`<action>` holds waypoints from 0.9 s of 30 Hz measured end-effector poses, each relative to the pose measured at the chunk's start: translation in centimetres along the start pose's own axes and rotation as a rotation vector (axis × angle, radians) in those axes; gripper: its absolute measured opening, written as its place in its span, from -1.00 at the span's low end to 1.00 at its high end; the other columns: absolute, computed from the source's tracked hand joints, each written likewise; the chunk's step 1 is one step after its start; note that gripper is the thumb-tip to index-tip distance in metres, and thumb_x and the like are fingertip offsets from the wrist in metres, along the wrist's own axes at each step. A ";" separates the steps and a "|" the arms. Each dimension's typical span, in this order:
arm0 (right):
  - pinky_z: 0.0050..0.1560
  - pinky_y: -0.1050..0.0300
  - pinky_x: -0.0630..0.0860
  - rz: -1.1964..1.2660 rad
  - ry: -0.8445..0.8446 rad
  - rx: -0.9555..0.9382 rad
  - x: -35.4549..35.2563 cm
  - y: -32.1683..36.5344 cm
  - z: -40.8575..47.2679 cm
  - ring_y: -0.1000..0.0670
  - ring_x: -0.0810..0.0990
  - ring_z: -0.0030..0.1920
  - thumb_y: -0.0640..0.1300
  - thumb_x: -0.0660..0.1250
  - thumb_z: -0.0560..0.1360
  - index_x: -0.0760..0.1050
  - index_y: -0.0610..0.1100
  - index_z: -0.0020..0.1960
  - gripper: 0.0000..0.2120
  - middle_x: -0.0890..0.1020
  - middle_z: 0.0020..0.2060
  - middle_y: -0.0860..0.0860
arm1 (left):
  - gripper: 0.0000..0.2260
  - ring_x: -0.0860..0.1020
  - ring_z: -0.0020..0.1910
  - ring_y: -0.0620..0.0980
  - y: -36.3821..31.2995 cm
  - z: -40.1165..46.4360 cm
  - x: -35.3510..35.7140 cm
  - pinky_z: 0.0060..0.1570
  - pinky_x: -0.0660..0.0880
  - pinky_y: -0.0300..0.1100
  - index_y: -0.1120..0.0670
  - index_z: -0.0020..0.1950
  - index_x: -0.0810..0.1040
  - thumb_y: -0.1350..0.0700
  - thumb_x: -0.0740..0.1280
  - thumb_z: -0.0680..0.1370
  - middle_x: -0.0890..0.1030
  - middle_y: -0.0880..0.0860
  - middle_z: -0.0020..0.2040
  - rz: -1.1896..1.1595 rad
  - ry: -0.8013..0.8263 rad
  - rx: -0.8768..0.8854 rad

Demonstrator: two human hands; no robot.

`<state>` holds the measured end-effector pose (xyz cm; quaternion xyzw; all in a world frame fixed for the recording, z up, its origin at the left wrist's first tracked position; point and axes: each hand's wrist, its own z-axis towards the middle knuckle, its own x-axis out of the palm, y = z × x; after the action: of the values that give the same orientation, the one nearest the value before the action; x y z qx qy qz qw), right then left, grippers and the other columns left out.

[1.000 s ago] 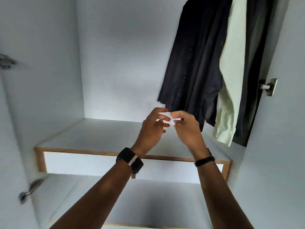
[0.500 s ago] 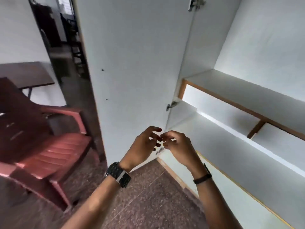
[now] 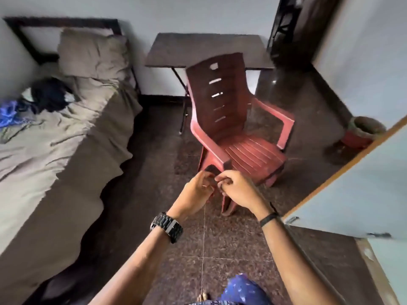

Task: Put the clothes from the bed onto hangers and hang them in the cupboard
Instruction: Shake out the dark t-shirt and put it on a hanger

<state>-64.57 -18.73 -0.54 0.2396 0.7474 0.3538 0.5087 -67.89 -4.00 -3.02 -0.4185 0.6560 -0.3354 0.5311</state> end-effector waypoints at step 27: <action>0.11 0.00 0.57 -0.238 0.699 -0.412 34.6 38.6 51.0 -0.05 0.64 -0.04 -0.22 0.34 0.48 0.60 -0.09 0.09 -0.80 0.66 -0.11 -0.08 | -0.69 0.54 -0.21 0.04 21.3 24.8 -52.4 -0.18 0.51 0.02 -0.18 -0.02 0.43 0.28 0.26 0.53 0.57 0.05 -0.10 -0.318 -0.780 -0.381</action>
<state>-29.87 45.13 -3.01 -0.0893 0.8111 0.4947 0.2991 -43.25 52.59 -5.31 -0.6991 0.3848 -0.1037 0.5936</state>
